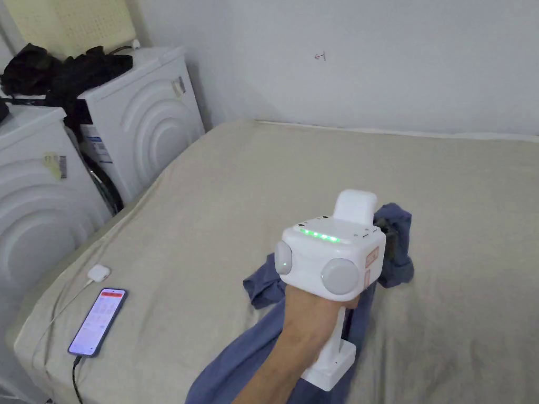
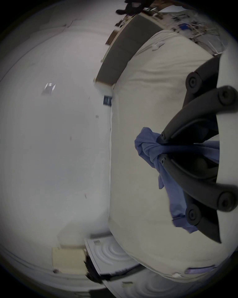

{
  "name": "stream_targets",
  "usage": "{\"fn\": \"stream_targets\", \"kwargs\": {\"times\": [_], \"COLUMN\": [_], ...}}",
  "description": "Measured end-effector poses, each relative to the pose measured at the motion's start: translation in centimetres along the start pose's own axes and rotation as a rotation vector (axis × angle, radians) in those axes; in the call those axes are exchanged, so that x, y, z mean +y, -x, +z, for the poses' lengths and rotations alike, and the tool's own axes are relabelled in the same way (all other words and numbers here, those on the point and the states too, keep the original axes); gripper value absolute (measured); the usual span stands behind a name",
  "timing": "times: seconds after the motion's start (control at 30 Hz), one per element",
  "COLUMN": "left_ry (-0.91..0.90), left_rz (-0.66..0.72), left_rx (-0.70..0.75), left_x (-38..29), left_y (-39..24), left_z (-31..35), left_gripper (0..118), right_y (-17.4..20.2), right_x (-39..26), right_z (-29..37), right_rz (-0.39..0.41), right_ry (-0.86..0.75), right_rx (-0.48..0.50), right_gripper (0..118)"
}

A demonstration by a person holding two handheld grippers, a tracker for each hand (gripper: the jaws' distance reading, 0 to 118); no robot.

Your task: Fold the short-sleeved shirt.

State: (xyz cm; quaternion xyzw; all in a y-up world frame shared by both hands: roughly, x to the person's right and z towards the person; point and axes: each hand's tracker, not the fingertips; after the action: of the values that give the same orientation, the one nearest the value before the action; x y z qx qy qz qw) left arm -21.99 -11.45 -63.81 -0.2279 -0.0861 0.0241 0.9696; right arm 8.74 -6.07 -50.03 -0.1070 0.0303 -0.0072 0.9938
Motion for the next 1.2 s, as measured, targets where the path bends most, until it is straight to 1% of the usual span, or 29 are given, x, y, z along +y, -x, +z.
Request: {"fn": "stream_targets", "kwargs": {"times": [0.13,0.17,0.23,0.27,0.4,0.5,0.57,0.63,0.67,0.77,0.8,0.83,0.87,0.9,0.93,0.97,1.0,1.03,1.13,1.2], "left_ry": [-0.005,0.011,0.015,0.039,0.139,0.18,0.205,0.215,0.22,0.253,0.26,0.258,0.252,0.257,0.266,0.263,0.184,0.209,0.132,0.046], "left_rz": [-0.096,-0.121,-0.19,-0.224,-0.253,-0.298,-0.34,-0.373,-0.37,-0.334,-0.329,-0.33,-0.342,-0.354,-0.354,-0.342,-0.299,-0.316,-0.292,-0.342], "left_rx": [-0.156,-0.215,-0.272,-0.315,-0.439,-0.455,-0.455,-0.427,-0.425,-0.42,-0.414,-0.405,-0.389,-0.382,-0.375,-0.378,-0.388,-0.373,-0.308,-0.164], "left_x": [0.0,-0.2,-1.7,-2.6,-6.9,-10.0,-11.8,-13.3,-13.9,-15.0,-15.3,-15.6,-15.8,-15.8,-15.7,-15.6,-15.1,-14.6,-12.7,-10.9], "left_y": [-7.8,-9.8,-14.2,-16.2,-23.4,-27.4,-29.2,-30.0,-30.2,-30.1,-30.1,-30.1,-30.0,-29.9,-29.6,-29.2,-28.8,-28.4,-26.7,-25.4], "left_z": [-1.0,-1.3,-1.5,-1.9,-3.0,-3.2,-3.2,-3.1,-3.1,-3.5,-3.5,-3.5,-3.4,-3.3,-3.2,-2.9,-2.2,-1.8,0.6,3.0], "left_gripper": [10,10,10,10,10,10,10,10,10,11,24,49,83,83,94,111,118,118,118,118], "right_y": [-2.2,-2.6,-3.4,-3.9,-6.2,-7.6,-8.7,-9.7,-10.1,-10.5,-10.6,-10.7,-10.7,-10.6,-10.5,-10.4,-10.4,-10.2,-9.6,-9.0], "right_x": [0.6,0.7,0.7,0.7,0.7,0.0,-0.6,-1.3,-1.6,-2.5,-2.7,-3.0,-3.2,-3.3,-3.5,-3.6,-3.6,-3.6,-3.2,-2.7], "right_z": [1.3,1.7,2.4,2.8,4.1,4.9,5.2,5.0,4.9,4.8,4.7,4.7,4.8,4.8,4.9,5.0,5.0,5.2,5.8,6.5], "right_rz": [-0.04,-0.037,-0.018,-0.021,-0.039,-0.016,-0.028,-0.055,-0.071,-0.079,-0.082,-0.085,-0.088,-0.088,-0.088,-0.087,-0.085,-0.083,-0.078,-0.077], "right_ry": [-0.02,-0.028,-0.055,-0.066,-0.072,-0.062,-0.044,-0.032,-0.021,-0.007,0.0,0.006,0.011,0.015,0.015,0.017,0.019,0.017,0.004,-0.018], "right_rx": [-0.003,-0.015,-0.061,-0.077,-0.096,-0.152,-0.17,-0.184,-0.191,-0.196,-0.196,-0.191,-0.189,-0.185,-0.181,-0.178,-0.172,-0.166,-0.148,-0.138], "right_gripper": [0,0,0,0,0,0,0,0,0,0,0,0,0,0,0,0,0,0,0,0]}}
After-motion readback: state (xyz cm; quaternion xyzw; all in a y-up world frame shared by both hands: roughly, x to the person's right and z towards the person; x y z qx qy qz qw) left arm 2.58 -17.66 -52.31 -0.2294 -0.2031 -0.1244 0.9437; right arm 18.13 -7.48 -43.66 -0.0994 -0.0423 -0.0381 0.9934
